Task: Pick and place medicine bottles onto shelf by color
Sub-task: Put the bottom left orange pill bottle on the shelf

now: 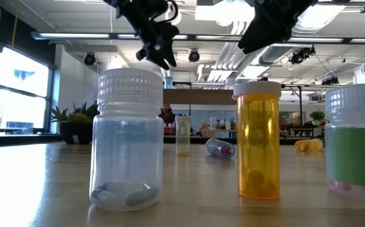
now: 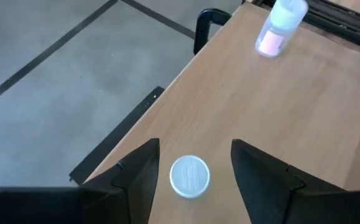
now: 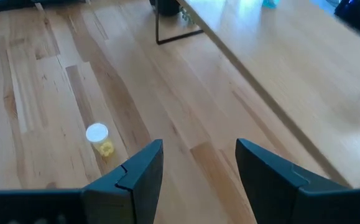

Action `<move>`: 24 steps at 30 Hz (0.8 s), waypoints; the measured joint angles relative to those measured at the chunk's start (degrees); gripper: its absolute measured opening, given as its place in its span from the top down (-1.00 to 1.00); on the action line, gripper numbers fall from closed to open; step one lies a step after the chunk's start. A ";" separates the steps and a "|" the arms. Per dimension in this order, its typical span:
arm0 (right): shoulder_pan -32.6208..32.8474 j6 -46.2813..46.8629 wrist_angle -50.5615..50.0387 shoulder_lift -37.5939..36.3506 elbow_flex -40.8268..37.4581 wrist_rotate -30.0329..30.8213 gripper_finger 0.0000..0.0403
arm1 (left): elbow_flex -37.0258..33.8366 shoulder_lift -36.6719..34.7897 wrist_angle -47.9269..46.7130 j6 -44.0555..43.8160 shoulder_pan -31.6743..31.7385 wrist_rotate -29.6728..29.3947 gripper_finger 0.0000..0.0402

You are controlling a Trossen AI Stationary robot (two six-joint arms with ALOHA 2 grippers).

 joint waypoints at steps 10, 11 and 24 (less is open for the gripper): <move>2.07 5.01 -5.95 0.02 -0.02 -8.45 0.04 | 3.10 -3.02 -6.18 6.81 -3.98 8.58 0.07; 2.62 5.15 -5.92 0.02 -0.02 -9.65 0.04 | 3.07 -3.17 -6.29 7.33 -4.54 9.39 0.07; 8.42 14.36 -8.65 0.02 -0.02 -10.98 0.04 | -6.36 -2.88 3.57 9.03 -12.85 23.05 0.07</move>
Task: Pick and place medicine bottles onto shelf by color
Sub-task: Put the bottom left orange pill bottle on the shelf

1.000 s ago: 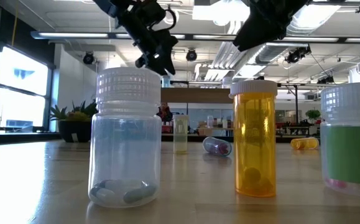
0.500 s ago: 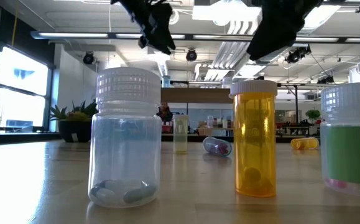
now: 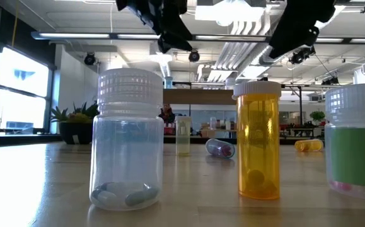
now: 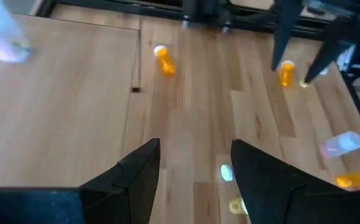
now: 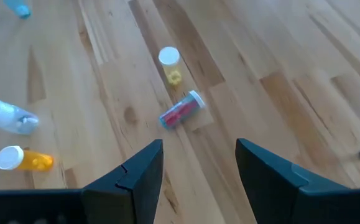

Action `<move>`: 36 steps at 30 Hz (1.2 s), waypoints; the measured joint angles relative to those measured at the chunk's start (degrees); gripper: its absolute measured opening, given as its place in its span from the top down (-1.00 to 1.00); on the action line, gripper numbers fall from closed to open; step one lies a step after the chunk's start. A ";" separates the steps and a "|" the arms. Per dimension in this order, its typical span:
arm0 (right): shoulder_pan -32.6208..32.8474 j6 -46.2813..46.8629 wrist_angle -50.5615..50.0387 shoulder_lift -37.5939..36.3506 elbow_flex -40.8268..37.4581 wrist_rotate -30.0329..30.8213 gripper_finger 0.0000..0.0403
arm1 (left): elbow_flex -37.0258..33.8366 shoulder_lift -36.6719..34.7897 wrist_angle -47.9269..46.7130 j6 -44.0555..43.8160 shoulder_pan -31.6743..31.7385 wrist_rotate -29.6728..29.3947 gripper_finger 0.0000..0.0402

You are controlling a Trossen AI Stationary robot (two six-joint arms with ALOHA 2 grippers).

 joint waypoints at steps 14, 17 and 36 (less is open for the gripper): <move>2.73 -5.64 0.27 2.86 0.00 -1.53 0.04 | -15.88 -1.38 15.54 -0.72 -5.75 0.91 0.07; 3.34 -8.11 1.81 5.03 0.00 -1.62 0.04 | -20.78 -3.37 21.47 -2.59 -7.71 0.97 0.07; 5.08 -19.17 25.22 12.44 0.00 -9.71 0.04 | -41.18 -16.72 36.22 -10.50 -15.29 -4.29 0.07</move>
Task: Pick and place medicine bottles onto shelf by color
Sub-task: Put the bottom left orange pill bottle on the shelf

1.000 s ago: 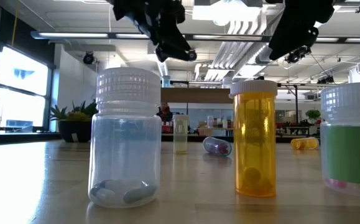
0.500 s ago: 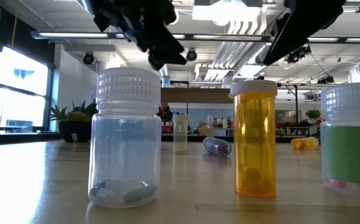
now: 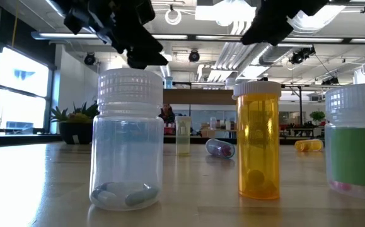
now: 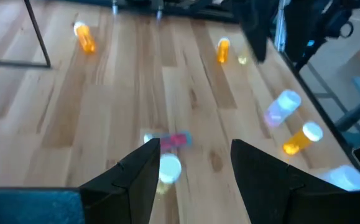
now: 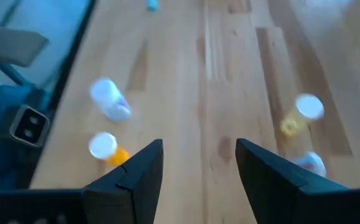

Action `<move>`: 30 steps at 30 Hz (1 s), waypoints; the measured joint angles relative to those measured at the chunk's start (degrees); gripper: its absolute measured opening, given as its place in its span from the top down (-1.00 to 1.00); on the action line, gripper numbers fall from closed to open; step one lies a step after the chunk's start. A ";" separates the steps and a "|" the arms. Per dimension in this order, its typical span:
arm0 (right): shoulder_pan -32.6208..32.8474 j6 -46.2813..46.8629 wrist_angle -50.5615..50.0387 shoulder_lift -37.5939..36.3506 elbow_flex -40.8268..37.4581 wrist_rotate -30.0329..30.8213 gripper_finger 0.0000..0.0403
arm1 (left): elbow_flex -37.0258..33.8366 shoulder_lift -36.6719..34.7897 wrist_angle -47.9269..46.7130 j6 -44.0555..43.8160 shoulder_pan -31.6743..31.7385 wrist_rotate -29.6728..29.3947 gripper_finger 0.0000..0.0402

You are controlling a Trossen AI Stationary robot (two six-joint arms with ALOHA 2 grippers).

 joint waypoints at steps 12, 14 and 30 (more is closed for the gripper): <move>-0.59 -3.83 10.91 2.02 0.00 -3.79 0.04 | -4.69 -3.58 -0.10 -9.03 -9.01 -9.16 0.07; -0.55 -4.23 11.34 2.49 0.00 -5.67 0.04 | -4.81 -4.00 -0.70 -10.63 -10.98 -11.41 0.07; 0.76 -5.45 20.05 7.92 0.07 -10.96 0.04 | -4.76 -6.22 -0.62 -16.89 -21.71 -20.38 0.07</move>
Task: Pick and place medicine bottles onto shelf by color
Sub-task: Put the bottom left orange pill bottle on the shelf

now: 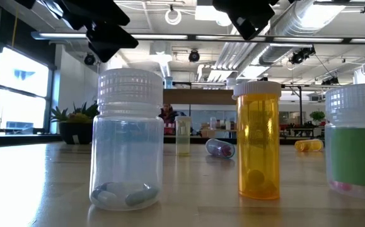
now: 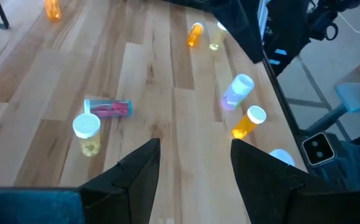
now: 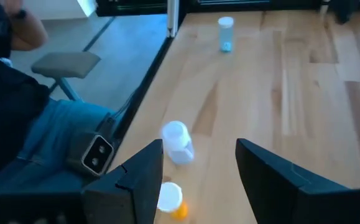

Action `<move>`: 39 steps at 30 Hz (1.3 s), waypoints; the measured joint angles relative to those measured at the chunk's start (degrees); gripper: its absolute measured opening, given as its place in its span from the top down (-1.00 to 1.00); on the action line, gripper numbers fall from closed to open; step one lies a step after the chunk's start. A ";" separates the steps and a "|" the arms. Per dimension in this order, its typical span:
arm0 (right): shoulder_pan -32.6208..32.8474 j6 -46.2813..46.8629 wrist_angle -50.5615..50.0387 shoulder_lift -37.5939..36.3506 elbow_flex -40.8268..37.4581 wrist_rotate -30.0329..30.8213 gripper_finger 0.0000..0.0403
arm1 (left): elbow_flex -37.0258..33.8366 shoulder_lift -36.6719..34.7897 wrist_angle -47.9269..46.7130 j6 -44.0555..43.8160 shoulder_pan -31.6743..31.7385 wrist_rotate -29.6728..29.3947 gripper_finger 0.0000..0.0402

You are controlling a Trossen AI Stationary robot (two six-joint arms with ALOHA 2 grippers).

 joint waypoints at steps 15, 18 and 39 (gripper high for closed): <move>1.95 -3.23 -12.55 10.21 11.34 -2.32 0.04 | 0.00 0.00 -0.44 -1.24 -0.80 -1.50 0.07; 1.97 -3.26 -13.20 11.08 11.34 -2.33 0.04 | 0.00 0.00 -0.58 -1.24 -0.80 -1.50 0.07; 2.63 -4.33 -12.91 15.49 11.18 -3.68 0.04 | 0.00 0.00 -1.22 -1.22 -0.78 -3.11 0.07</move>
